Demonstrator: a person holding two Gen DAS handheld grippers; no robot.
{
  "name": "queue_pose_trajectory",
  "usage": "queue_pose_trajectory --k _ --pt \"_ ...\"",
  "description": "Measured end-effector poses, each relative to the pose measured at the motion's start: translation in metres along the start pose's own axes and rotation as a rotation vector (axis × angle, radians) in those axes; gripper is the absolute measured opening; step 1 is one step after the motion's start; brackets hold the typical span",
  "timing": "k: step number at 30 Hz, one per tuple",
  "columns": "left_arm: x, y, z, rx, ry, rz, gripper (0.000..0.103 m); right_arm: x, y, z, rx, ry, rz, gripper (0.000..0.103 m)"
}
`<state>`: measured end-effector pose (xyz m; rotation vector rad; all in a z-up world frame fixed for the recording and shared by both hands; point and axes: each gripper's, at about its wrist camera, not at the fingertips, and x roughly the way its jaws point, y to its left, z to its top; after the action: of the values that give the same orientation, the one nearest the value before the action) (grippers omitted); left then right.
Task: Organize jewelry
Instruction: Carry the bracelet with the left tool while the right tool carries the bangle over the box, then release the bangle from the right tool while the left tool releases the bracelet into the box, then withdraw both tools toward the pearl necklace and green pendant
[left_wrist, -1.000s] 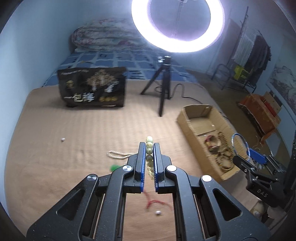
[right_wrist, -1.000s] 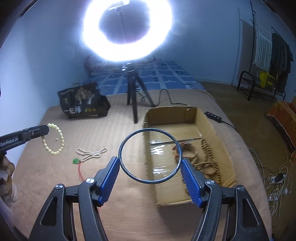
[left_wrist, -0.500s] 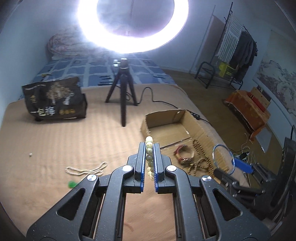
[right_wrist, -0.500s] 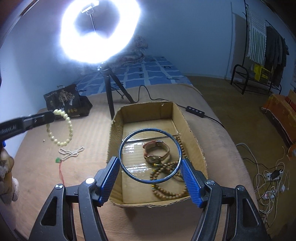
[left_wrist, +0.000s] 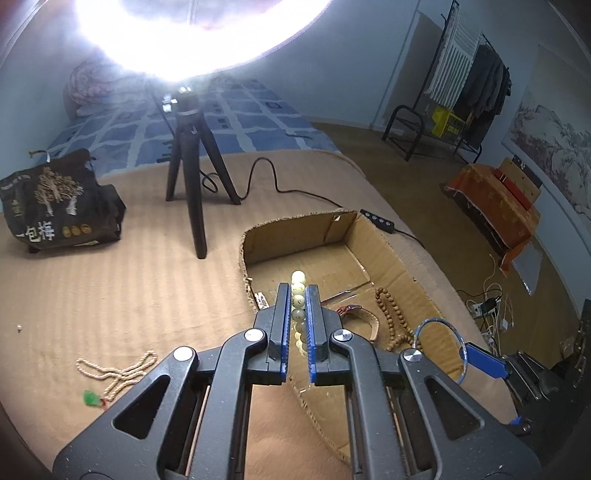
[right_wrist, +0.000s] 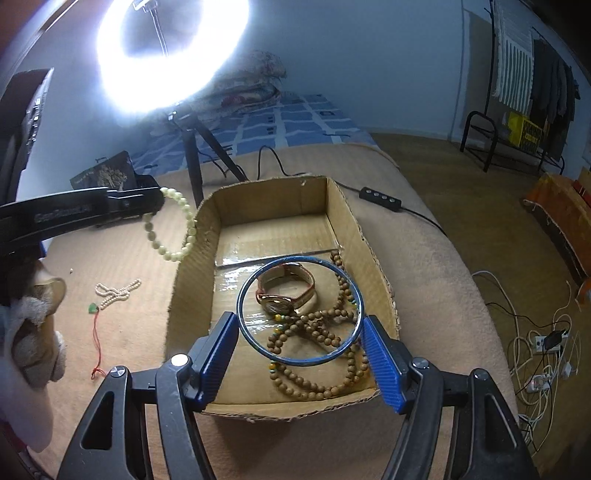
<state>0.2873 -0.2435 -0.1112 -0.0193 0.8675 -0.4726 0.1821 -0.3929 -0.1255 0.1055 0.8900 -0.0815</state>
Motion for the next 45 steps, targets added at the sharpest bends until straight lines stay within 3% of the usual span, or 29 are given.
queue_pose_trajectory --k 17,20,35,45 --pt "0.025 -0.003 -0.003 0.005 0.056 0.004 0.005 0.021 -0.005 -0.002 0.009 0.046 -0.008 0.072" --pt "0.023 -0.003 -0.004 0.006 0.059 0.006 0.005 0.018 -0.004 -0.002 0.003 0.037 -0.024 0.078" --pt "-0.023 0.005 -0.007 0.018 0.018 0.038 0.005 -0.011 0.006 -0.001 -0.002 -0.008 -0.027 0.078" --pt "-0.070 0.035 -0.008 -0.004 -0.022 0.062 0.007 -0.035 0.035 0.000 -0.038 -0.054 -0.008 0.078"
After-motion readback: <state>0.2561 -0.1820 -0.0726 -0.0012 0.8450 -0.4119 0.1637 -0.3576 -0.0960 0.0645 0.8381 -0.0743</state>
